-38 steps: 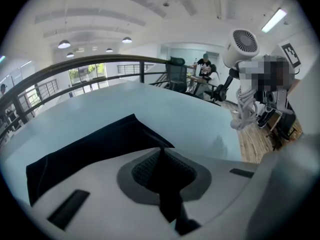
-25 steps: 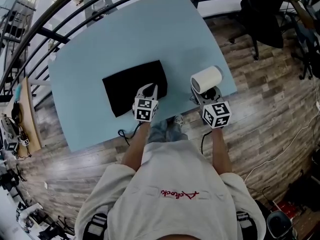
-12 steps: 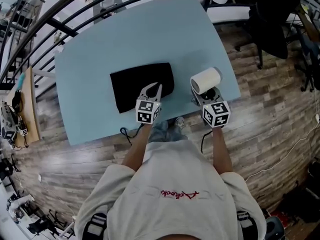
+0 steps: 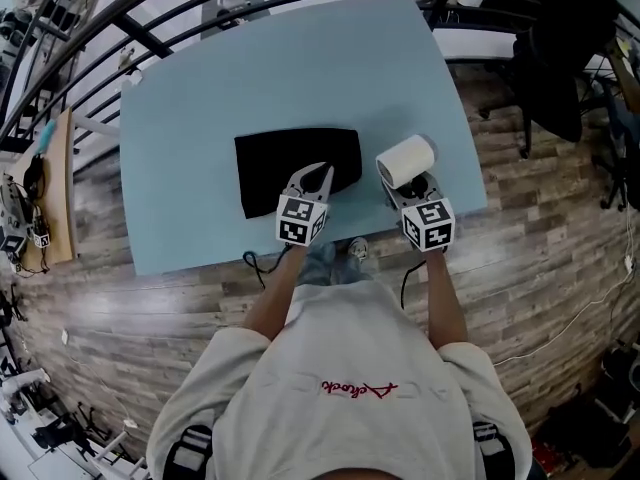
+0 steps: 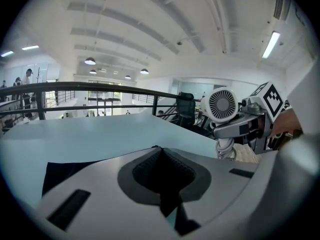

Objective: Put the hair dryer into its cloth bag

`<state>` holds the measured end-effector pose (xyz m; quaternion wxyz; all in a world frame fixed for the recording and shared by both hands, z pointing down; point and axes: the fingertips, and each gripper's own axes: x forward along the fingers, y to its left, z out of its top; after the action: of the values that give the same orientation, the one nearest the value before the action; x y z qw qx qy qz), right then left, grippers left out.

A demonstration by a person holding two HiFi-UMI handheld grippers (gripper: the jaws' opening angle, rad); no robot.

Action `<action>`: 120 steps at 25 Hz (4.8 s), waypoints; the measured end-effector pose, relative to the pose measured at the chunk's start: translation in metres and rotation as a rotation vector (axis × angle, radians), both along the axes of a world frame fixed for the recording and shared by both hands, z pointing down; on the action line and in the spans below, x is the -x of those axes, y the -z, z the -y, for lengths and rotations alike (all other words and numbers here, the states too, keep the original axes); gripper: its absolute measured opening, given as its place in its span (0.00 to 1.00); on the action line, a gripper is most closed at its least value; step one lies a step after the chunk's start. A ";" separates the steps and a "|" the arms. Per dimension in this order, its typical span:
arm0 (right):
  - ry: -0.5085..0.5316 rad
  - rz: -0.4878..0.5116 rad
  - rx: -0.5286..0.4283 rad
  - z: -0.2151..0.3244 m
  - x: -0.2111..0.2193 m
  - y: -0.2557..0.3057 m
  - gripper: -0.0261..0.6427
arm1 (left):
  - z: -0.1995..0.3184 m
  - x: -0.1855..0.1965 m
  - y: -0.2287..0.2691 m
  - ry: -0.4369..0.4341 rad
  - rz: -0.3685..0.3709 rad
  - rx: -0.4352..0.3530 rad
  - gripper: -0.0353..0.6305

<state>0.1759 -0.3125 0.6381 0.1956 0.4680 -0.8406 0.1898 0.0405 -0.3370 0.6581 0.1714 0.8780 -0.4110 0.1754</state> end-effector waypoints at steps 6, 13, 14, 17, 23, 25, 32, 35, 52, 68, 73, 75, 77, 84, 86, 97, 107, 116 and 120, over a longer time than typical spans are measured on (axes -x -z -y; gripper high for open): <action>0.138 -0.213 0.024 0.008 0.016 -0.016 0.34 | 0.000 0.002 0.001 -0.007 -0.016 0.003 0.08; 0.333 -0.518 -0.001 0.011 0.023 -0.038 0.34 | 0.002 0.001 0.005 -0.018 -0.032 0.001 0.08; 0.357 -0.551 -0.010 0.011 0.023 -0.041 0.34 | 0.001 0.001 0.005 -0.021 -0.034 0.003 0.08; 0.429 -0.644 -0.024 0.013 0.024 -0.053 0.34 | -0.001 0.000 0.002 -0.023 -0.039 0.011 0.08; 0.577 -0.823 -0.027 0.017 0.023 -0.074 0.34 | -0.004 -0.001 0.002 -0.030 -0.040 0.015 0.08; 0.623 -0.873 -0.028 0.019 0.022 -0.081 0.34 | -0.004 -0.002 0.002 -0.029 -0.044 0.015 0.08; 0.755 -0.971 0.002 0.021 0.021 -0.107 0.34 | -0.004 -0.003 -0.002 -0.024 -0.048 0.019 0.08; 0.792 -0.981 0.024 0.018 0.025 -0.116 0.34 | -0.003 -0.003 -0.002 -0.023 -0.052 0.024 0.08; 0.944 -1.052 0.099 0.006 0.034 -0.144 0.34 | -0.011 -0.014 -0.004 -0.060 -0.068 0.034 0.08; 1.026 -1.092 0.110 0.017 0.064 -0.146 0.34 | -0.013 -0.017 0.004 -0.067 -0.098 0.022 0.08; 1.062 -1.120 0.124 0.014 0.068 -0.149 0.34 | -0.012 -0.015 0.010 -0.067 -0.115 0.004 0.08; 1.070 -1.133 0.146 0.011 0.065 -0.154 0.34 | -0.013 -0.014 0.012 -0.069 -0.123 -0.002 0.08; 1.068 -1.132 0.172 0.007 0.061 -0.156 0.34 | -0.014 -0.014 0.015 -0.080 -0.131 -0.007 0.08; 1.059 -1.070 0.180 0.003 0.078 -0.151 0.34 | -0.021 -0.017 0.015 -0.106 -0.133 -0.003 0.08; 1.066 -1.060 0.176 0.003 0.082 -0.149 0.34 | -0.020 -0.018 0.015 -0.109 -0.134 -0.003 0.08; 1.043 -0.991 0.184 0.000 0.100 -0.141 0.35 | -0.020 -0.017 0.018 -0.108 -0.134 -0.007 0.08; 1.066 -0.992 0.132 -0.006 0.103 -0.151 0.35 | -0.020 -0.017 0.006 -0.106 -0.108 0.017 0.08; 1.022 -0.892 0.113 -0.005 0.098 -0.147 0.43 | -0.023 -0.024 -0.003 -0.118 -0.093 0.037 0.08; 1.015 -0.868 0.134 -0.007 0.081 -0.144 0.50 | -0.024 -0.027 -0.007 -0.122 -0.081 0.046 0.08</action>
<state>0.0944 -0.3053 0.7817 0.6095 0.0355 -0.7880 -0.0791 0.0680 -0.3131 0.6650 0.1968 0.9038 -0.3451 0.1591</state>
